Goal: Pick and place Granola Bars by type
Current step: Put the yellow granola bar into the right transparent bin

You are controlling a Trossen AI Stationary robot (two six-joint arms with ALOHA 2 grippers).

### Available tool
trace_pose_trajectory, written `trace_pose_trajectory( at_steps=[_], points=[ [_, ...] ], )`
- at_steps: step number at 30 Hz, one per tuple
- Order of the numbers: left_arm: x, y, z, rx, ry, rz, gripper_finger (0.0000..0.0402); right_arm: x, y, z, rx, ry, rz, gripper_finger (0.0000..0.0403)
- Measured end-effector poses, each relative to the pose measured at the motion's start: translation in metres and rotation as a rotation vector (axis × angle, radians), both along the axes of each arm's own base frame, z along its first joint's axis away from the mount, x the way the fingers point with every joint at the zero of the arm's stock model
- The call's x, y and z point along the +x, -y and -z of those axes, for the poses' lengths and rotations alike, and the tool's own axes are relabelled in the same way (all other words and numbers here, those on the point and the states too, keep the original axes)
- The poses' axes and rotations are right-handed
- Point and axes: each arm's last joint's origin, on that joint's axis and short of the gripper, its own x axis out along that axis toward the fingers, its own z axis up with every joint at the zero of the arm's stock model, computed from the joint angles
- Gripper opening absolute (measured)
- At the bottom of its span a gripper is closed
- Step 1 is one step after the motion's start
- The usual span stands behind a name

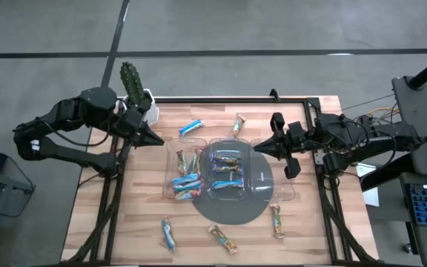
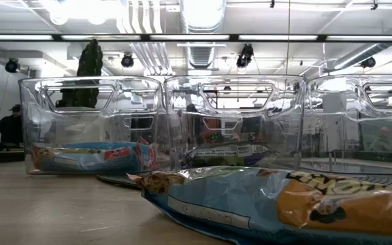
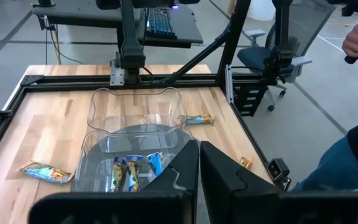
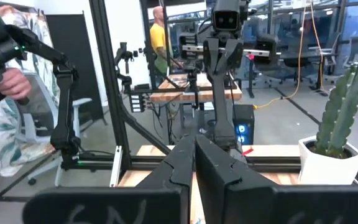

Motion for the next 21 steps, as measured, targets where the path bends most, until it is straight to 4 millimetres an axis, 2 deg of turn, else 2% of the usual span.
trace_pose_trajectory(
  at_steps=[14,21],
  points=[
    [0.016,-0.002,0.007,-0.01,-0.052,0.0,0.0,-0.004,0.001,0.007,-0.006,-0.016,0.007,0.0008],
    [0.019,0.003,0.005,0.054,-0.014,0.081,0.0,-0.005,0.001,0.007,-0.005,-0.015,0.007,0.0008]
  ],
)
